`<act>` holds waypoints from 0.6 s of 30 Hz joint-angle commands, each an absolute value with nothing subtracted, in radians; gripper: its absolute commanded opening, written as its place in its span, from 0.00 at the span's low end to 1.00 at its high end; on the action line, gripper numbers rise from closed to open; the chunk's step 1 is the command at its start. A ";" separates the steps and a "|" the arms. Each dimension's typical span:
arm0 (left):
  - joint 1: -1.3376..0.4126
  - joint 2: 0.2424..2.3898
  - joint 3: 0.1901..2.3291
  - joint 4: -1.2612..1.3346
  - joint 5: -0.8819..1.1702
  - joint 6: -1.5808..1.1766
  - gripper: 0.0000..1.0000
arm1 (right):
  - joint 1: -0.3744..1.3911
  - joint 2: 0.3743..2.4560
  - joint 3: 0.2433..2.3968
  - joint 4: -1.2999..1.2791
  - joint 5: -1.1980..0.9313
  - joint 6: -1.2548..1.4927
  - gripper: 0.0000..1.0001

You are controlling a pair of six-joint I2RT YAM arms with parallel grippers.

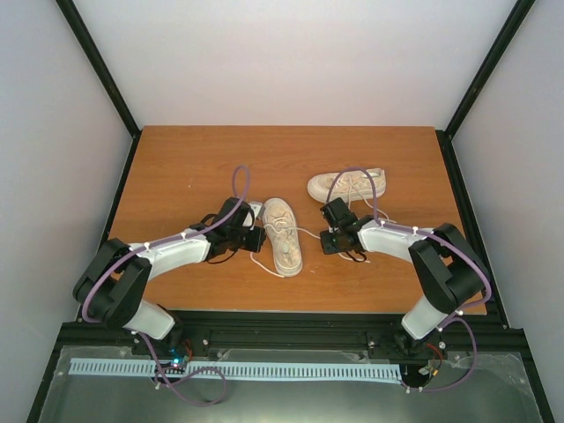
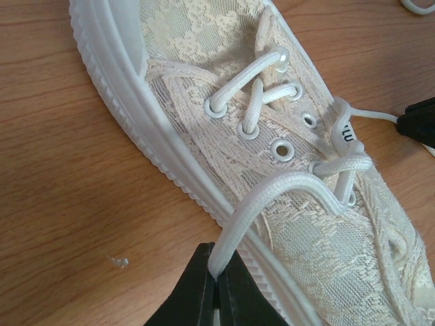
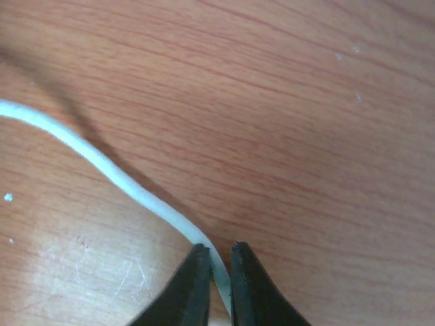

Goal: Tie the shoes
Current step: Move the shoe to the center of the board.

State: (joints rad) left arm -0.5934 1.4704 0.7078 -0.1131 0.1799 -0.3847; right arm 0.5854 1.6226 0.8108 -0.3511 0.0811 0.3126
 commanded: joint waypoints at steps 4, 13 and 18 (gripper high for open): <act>-0.586 1.423 0.704 -0.087 0.120 -0.441 0.01 | 0.594 1.570 0.777 -0.315 0.203 0.351 0.03; -0.586 1.380 0.647 -0.116 0.000 -0.512 0.01 | 0.524 1.399 0.726 -0.282 0.291 0.390 0.03; -0.586 1.377 0.650 -0.135 -0.047 -0.536 0.01 | 0.484 1.350 0.701 -0.279 0.268 0.393 0.03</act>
